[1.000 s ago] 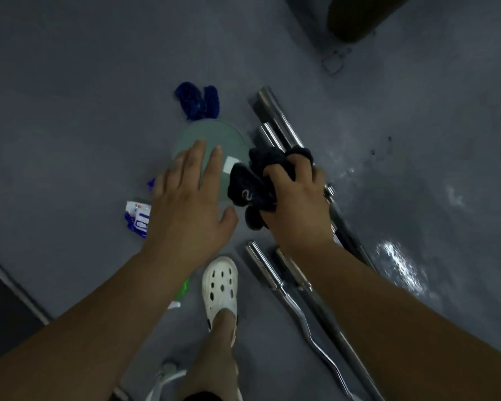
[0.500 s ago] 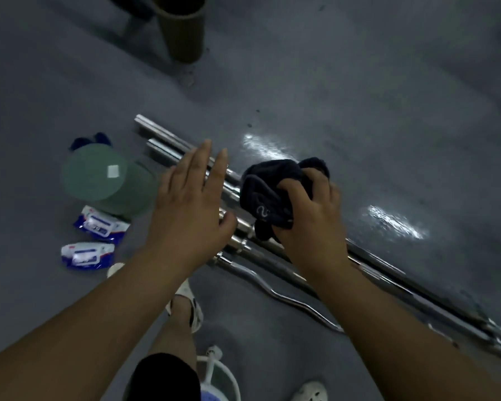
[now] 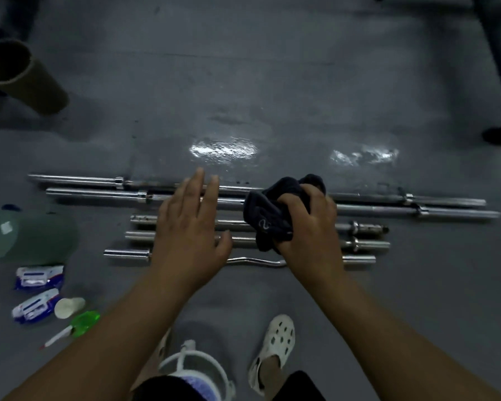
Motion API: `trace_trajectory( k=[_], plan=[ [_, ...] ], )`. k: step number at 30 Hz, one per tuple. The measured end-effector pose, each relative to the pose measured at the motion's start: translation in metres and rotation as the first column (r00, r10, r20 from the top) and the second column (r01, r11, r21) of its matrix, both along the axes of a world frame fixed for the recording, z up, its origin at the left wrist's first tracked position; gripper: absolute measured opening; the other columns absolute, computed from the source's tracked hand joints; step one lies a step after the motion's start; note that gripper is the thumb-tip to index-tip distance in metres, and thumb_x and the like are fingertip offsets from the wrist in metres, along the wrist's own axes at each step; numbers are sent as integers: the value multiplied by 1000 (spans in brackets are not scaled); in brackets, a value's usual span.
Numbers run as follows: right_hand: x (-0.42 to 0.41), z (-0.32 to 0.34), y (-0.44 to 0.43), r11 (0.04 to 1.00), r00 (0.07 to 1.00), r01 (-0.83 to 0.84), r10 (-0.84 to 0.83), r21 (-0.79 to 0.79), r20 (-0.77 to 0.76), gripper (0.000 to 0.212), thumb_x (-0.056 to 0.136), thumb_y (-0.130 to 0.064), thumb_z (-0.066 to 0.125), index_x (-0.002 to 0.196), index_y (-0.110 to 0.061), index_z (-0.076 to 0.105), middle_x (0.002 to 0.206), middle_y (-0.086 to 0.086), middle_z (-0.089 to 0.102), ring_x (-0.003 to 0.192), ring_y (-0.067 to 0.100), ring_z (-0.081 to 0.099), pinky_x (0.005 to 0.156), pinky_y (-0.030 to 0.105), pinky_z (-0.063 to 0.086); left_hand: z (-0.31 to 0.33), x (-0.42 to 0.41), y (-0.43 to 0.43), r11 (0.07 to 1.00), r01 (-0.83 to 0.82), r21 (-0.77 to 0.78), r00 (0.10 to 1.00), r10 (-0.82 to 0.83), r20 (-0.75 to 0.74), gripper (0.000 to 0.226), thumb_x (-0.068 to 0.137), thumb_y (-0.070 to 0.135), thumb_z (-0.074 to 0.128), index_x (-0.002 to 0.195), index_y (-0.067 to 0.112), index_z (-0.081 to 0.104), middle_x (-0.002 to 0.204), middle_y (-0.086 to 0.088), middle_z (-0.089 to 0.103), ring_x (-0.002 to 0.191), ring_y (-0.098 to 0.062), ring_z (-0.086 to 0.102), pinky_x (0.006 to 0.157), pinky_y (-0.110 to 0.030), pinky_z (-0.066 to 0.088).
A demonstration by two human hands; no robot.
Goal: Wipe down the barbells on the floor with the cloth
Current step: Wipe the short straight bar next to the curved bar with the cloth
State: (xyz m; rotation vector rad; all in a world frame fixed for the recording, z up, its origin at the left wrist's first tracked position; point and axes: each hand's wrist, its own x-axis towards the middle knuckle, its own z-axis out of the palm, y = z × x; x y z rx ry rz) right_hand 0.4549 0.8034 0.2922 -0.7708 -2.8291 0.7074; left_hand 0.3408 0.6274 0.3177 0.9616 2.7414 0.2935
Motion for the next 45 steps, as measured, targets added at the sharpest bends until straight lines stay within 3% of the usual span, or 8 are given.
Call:
trace_trajectory(
  k=[7,11,22,30,34,38,45],
  plan=[
    [51,-7,11,981,980,191,-192,22,52,70,66,-18,88,127,-25,53,146,8,35,131,42,34,83,56,56,-24,31,35,978,207,23,972,-209,111,92,80,43,61,156,22,13,164,-6,9,148,-27,13,116,-48,19],
    [75,-9,1,941,939,329,-335,72,81,67,70,-21,87,127,-26,52,146,7,35,131,37,34,74,50,58,-50,37,37,936,350,40,920,-352,173,90,78,45,54,155,22,13,163,-6,12,148,-28,17,115,-51,22],
    [142,-23,-14,847,828,525,-531,85,182,69,72,-21,86,131,-25,50,150,9,33,135,36,29,81,51,56,-69,55,58,853,522,27,834,-516,195,92,82,46,57,156,22,7,165,-5,3,150,-26,9,117,-46,13],
    [219,-62,28,846,834,533,-524,-6,176,66,73,-25,85,130,-24,53,150,9,33,134,35,30,81,56,56,-82,133,104,850,523,-61,843,-504,188,90,82,48,54,156,20,10,164,-6,4,150,-27,11,117,-46,13],
    [265,-81,72,873,870,481,-464,-81,164,65,74,-26,83,131,-26,52,150,6,32,133,35,30,83,55,56,-91,187,147,906,416,-78,898,-396,189,91,80,50,49,156,21,11,164,-5,5,150,-28,12,117,-47,15],
    [301,-90,111,916,917,388,-373,-105,139,69,72,-23,85,131,-28,49,149,4,31,132,34,32,80,52,57,-101,245,182,940,334,-69,922,-310,233,92,84,47,57,156,25,4,165,-1,-2,150,-25,6,118,-47,14],
    [335,-105,139,941,939,304,-269,-147,215,58,86,-24,76,136,-29,48,152,5,35,138,35,32,83,50,58,-110,298,207,963,263,-57,931,-237,278,88,83,54,43,156,26,3,165,-1,0,150,-23,6,118,-49,16]
  ],
)
